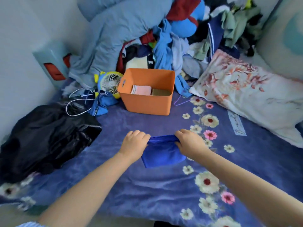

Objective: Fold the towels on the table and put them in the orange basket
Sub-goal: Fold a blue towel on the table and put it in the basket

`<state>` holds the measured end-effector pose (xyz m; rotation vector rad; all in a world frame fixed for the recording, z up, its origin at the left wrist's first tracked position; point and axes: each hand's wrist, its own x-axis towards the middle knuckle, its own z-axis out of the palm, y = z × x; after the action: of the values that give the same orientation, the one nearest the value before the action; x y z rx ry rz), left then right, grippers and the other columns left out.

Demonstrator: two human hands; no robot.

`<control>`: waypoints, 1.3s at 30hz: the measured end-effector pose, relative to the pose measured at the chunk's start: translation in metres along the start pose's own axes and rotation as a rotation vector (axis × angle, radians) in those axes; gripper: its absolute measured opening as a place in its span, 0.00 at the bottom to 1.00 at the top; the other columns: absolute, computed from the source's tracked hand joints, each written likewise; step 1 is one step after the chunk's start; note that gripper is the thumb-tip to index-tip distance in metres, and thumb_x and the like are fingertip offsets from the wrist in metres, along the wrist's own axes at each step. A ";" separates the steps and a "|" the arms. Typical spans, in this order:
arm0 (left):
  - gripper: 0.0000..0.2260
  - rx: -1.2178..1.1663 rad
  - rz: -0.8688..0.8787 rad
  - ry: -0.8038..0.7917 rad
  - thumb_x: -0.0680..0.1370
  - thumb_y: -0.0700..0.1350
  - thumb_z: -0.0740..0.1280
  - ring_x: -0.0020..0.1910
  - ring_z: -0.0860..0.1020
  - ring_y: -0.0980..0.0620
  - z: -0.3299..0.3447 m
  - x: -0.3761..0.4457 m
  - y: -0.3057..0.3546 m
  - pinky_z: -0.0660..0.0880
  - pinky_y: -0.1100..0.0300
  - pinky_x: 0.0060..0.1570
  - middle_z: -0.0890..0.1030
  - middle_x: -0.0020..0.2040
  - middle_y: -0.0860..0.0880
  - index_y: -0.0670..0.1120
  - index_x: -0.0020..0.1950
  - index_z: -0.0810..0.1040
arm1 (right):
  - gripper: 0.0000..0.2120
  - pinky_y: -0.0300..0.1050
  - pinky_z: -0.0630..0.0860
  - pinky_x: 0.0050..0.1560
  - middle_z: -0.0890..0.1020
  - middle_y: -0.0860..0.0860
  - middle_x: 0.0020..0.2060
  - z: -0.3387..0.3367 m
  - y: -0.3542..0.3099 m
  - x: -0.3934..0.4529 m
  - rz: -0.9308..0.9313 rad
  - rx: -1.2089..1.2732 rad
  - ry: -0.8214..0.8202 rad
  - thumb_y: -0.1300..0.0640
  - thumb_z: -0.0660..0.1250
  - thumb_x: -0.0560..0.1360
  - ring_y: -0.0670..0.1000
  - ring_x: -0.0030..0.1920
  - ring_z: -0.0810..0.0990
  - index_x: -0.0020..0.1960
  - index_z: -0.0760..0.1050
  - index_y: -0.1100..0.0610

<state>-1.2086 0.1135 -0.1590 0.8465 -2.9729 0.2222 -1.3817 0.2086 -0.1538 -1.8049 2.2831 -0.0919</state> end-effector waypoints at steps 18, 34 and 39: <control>0.13 -0.005 -0.114 -0.049 0.76 0.35 0.58 0.56 0.71 0.46 0.006 0.306 -0.206 0.66 0.56 0.45 0.75 0.55 0.46 0.42 0.59 0.72 | 0.09 0.49 0.71 0.43 0.78 0.60 0.49 -0.113 0.056 0.338 -0.001 0.200 0.094 0.63 0.61 0.74 0.59 0.49 0.76 0.52 0.75 0.64; 0.13 -0.059 -0.031 -0.158 0.74 0.34 0.61 0.60 0.69 0.45 0.162 0.504 -0.273 0.71 0.53 0.47 0.73 0.57 0.45 0.42 0.58 0.71 | 0.13 0.43 0.60 0.40 0.77 0.63 0.49 -0.012 0.141 0.536 0.247 0.374 0.203 0.68 0.65 0.68 0.61 0.52 0.75 0.52 0.75 0.66; 0.12 -0.014 0.389 -0.514 0.76 0.44 0.62 0.61 0.71 0.43 0.248 0.475 -0.256 0.71 0.49 0.53 0.74 0.58 0.43 0.42 0.58 0.71 | 0.19 0.51 0.71 0.57 0.70 0.56 0.59 0.072 0.147 0.517 0.060 -0.131 -0.428 0.56 0.66 0.72 0.57 0.61 0.70 0.61 0.67 0.59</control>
<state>-1.4783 -0.3857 -0.3337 0.3484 -3.5966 -0.0125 -1.6179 -0.2494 -0.3238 -1.6200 2.0686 0.4229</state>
